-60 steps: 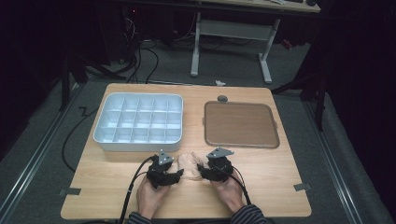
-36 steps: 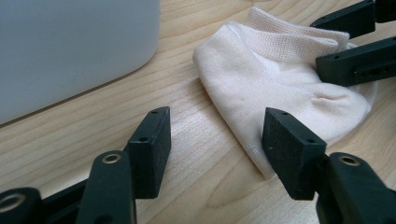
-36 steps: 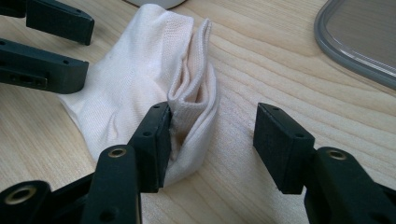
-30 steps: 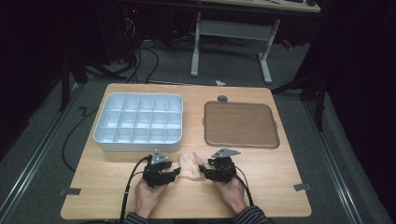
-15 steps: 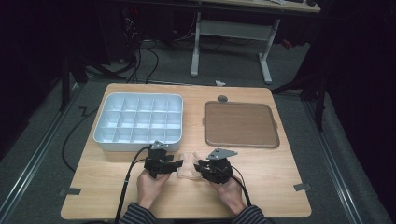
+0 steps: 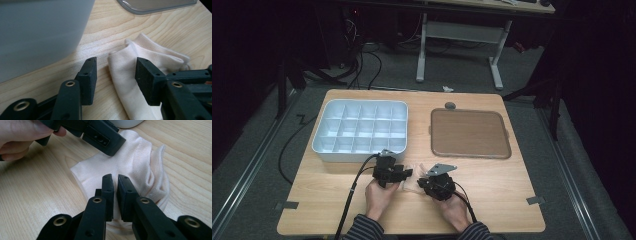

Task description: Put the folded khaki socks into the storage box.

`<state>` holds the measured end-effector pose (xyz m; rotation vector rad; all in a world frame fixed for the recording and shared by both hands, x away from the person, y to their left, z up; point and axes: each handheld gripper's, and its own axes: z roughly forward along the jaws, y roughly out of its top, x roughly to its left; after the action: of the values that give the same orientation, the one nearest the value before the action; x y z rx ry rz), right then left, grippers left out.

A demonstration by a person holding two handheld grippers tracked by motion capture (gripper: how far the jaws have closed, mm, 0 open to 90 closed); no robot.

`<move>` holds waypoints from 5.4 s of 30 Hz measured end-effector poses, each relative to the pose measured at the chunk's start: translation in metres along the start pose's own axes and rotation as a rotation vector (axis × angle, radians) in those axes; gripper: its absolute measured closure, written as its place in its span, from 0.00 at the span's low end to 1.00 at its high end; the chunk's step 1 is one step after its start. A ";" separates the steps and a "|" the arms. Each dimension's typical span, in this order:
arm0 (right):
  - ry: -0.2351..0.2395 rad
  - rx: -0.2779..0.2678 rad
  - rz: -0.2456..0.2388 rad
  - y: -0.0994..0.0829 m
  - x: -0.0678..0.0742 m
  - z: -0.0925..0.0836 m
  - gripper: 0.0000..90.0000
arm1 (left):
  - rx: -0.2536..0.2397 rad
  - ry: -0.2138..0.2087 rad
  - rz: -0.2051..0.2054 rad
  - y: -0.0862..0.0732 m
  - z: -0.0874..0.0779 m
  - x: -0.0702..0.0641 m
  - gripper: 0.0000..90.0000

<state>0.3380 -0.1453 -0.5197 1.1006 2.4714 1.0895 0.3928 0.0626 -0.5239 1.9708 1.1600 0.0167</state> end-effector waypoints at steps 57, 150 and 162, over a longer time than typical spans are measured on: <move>-0.044 0.018 0.042 0.017 -0.012 0.015 1.00 | -0.044 -0.066 0.080 0.000 -0.026 -0.010 0.95; 0.024 0.016 0.012 0.029 -0.012 0.033 0.89 | -0.105 -0.039 0.132 0.025 -0.024 -0.012 0.96; 0.007 0.014 -0.015 0.028 -0.009 0.034 0.88 | -0.085 -0.054 0.131 0.024 -0.015 -0.010 0.95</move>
<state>0.3757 -0.1213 -0.5241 1.0823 2.4916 1.0754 0.3990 0.0594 -0.4946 1.9568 0.9793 0.0794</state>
